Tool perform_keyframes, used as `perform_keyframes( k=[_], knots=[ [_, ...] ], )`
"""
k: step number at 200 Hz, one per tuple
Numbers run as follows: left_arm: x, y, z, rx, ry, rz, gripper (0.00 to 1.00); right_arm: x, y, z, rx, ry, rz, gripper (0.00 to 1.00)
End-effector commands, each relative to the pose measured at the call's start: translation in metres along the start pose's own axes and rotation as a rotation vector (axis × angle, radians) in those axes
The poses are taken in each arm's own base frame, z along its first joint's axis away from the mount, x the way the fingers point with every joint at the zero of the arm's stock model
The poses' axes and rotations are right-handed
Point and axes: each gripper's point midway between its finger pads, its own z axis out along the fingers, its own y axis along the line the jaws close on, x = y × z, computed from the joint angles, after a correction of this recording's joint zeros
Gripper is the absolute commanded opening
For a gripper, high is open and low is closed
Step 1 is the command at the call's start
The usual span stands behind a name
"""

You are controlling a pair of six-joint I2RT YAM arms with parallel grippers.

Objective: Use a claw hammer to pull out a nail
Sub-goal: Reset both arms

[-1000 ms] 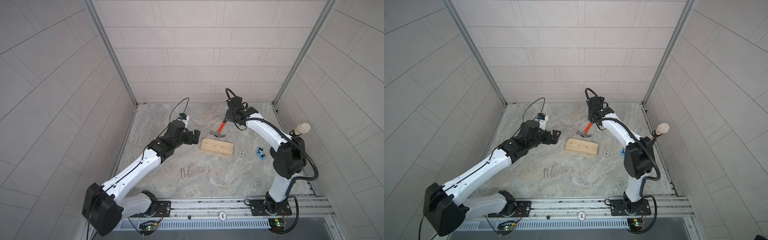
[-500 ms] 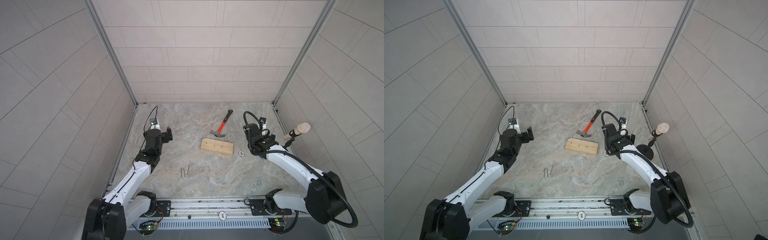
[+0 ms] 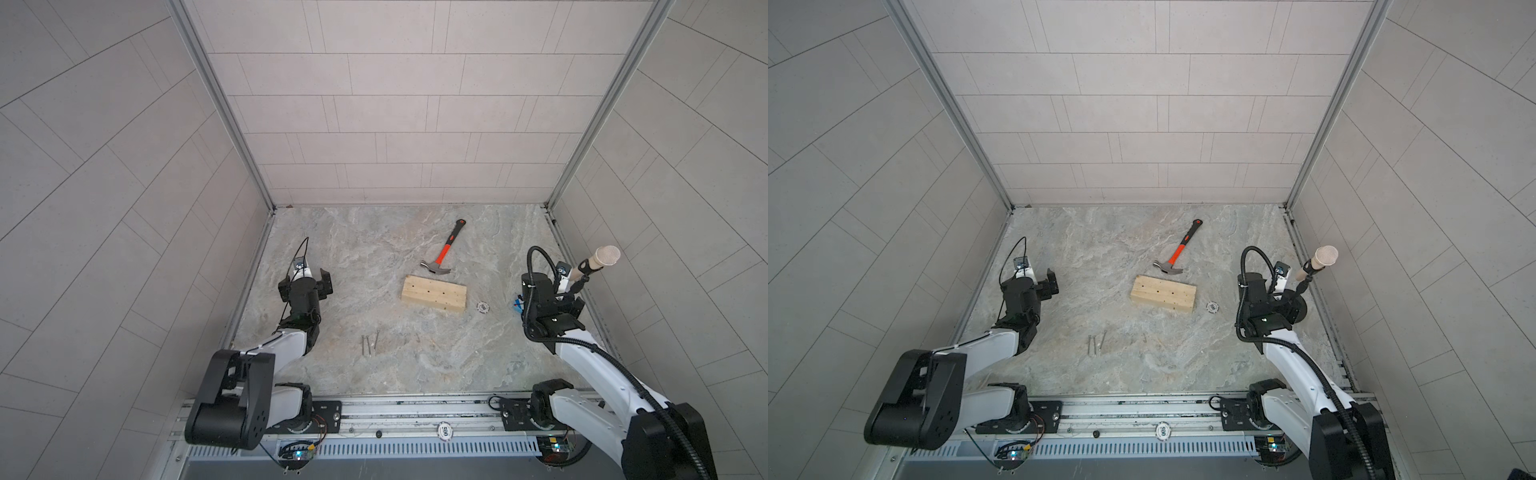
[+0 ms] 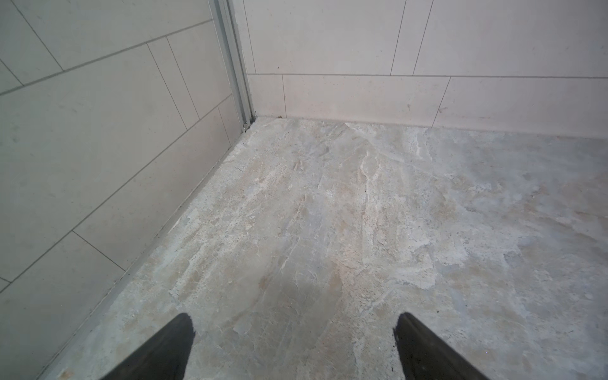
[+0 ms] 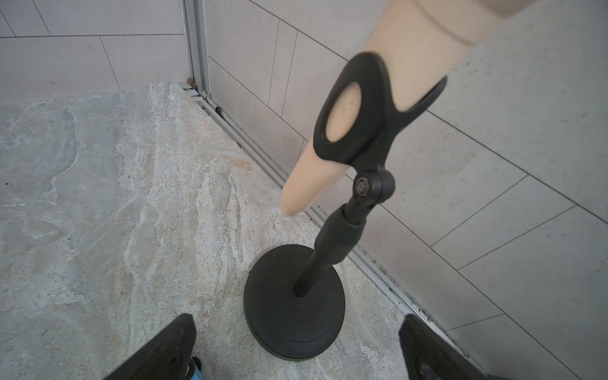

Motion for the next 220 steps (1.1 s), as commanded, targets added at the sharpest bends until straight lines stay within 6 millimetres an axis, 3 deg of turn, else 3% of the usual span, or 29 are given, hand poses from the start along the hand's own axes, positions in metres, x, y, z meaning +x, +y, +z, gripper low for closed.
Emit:
perform_keyframes(
  k=[1,14,88,119,129,165,179,186,199,213,220],
  knots=[
    [-0.028,-0.009,0.012,0.052,-0.106,-0.052,1.00,-0.008,0.008,0.002,-0.034,-0.012,0.026,1.00],
    [-0.016,-0.016,0.017,0.083,-0.114,-0.038,1.00,-0.009,0.014,0.004,-0.046,-0.004,0.018,0.99],
    [-0.017,-0.018,0.020,0.083,-0.103,-0.024,1.00,-0.019,0.074,0.035,-0.149,-0.065,-0.039,0.99],
    [-0.019,-0.025,0.018,0.067,-0.097,0.021,1.00,-0.001,0.103,0.054,-0.198,-0.046,-0.135,1.00],
    [-0.018,-0.026,0.018,0.066,-0.098,0.027,1.00,0.008,0.107,0.057,-0.212,-0.059,-0.149,1.00],
    [-0.019,-0.026,0.018,0.067,-0.099,0.026,1.00,0.010,0.112,0.048,-0.288,-0.095,-0.139,1.00],
    [-0.018,-0.026,0.018,0.067,-0.098,0.027,1.00,0.014,0.123,0.047,-0.346,-0.091,-0.168,1.00],
    [-0.018,-0.027,0.018,0.068,-0.098,0.028,1.00,0.025,0.130,0.048,-0.387,-0.090,-0.200,1.00],
    [-0.018,-0.027,0.018,0.069,-0.098,0.029,1.00,0.021,0.134,0.045,-0.405,-0.170,-0.181,0.99],
    [-0.019,-0.028,0.018,0.070,-0.099,0.028,1.00,0.018,0.134,0.046,-0.396,-0.124,-0.179,1.00],
    [-0.019,-0.028,0.018,0.071,-0.099,0.028,1.00,0.026,0.131,0.049,-0.399,-0.086,-0.189,1.00]
  ],
)
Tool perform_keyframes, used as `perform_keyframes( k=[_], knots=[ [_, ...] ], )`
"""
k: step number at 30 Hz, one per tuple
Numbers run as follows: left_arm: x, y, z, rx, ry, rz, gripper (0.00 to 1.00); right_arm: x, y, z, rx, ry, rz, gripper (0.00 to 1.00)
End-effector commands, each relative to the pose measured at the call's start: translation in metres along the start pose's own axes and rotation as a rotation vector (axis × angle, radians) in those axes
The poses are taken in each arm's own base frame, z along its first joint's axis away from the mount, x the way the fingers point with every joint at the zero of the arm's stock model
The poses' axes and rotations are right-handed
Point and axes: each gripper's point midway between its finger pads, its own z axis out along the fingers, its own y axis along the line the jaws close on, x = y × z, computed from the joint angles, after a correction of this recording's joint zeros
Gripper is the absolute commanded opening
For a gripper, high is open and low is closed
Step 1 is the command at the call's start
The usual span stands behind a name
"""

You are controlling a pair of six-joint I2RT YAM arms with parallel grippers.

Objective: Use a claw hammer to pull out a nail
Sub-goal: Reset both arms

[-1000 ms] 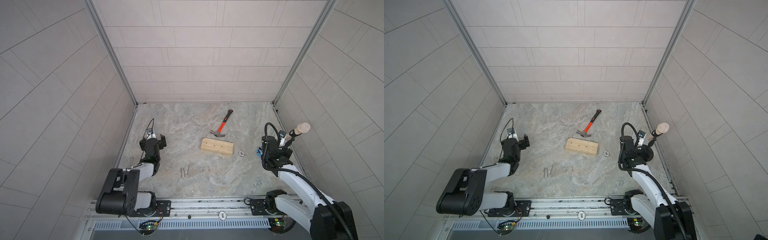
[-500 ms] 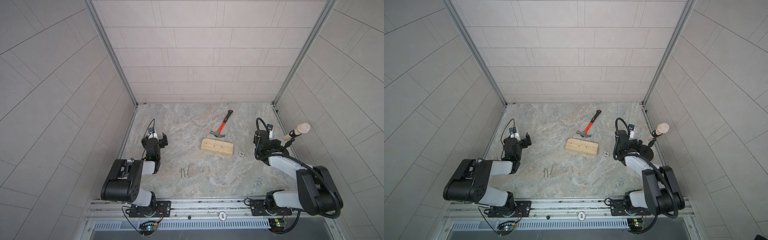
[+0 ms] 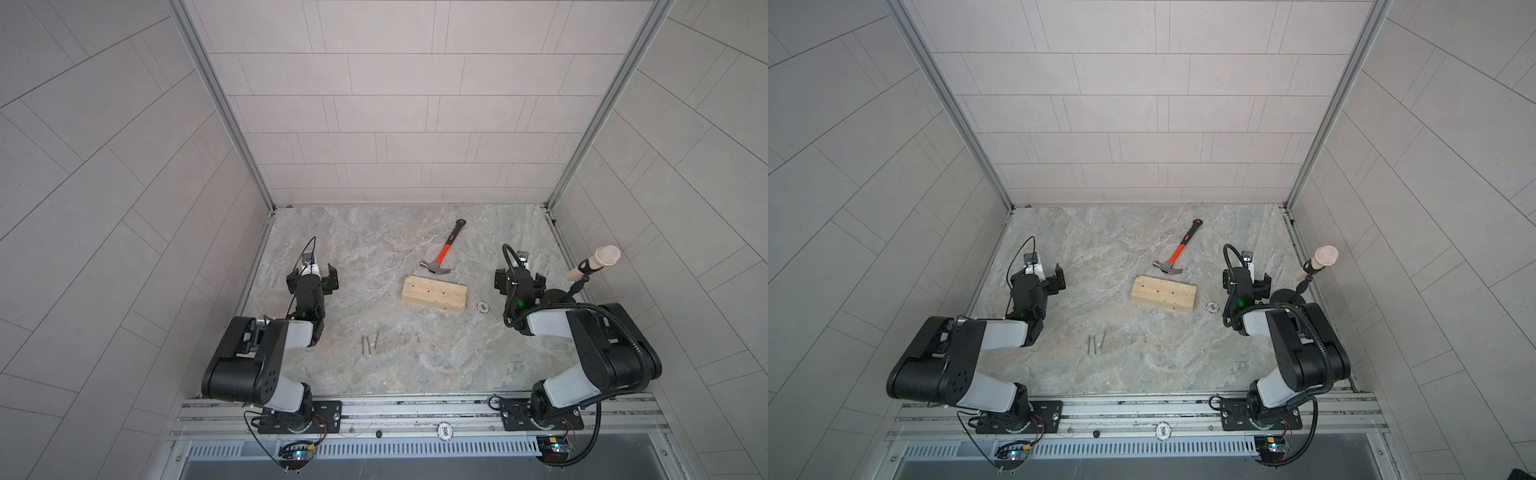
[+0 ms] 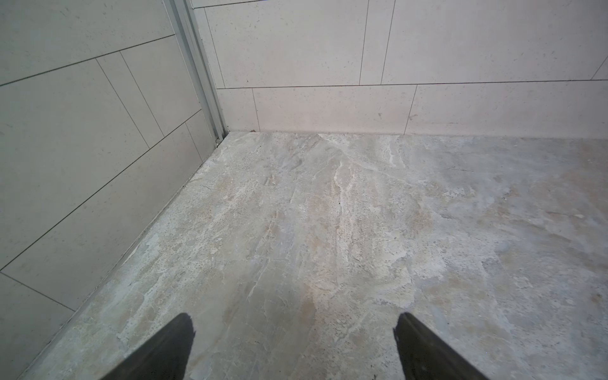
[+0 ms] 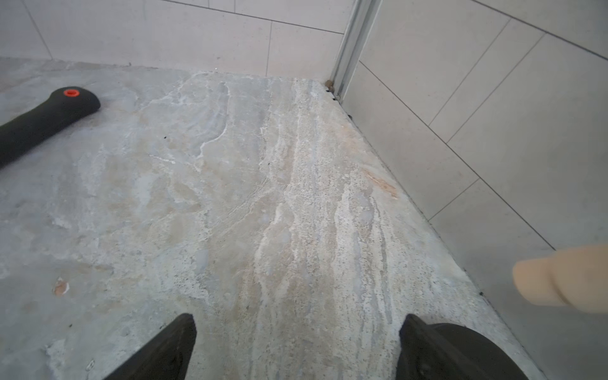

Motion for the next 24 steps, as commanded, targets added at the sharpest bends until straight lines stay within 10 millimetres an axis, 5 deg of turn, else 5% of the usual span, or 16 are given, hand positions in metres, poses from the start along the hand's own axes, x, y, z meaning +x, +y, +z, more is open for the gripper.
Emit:
perform_keyframes(
  k=[1,24],
  knots=[
    [-0.0147,-0.0001,0.0009,-0.007,-0.039,-0.002,1.00,-0.0133,0.0041,0.0004,-0.042,-0.032,0.010,1.00],
    [-0.0145,-0.0054,0.0021,0.030,-0.034,0.005,1.00,-0.0157,0.0040,-0.0008,-0.041,-0.043,0.013,1.00]
  ],
)
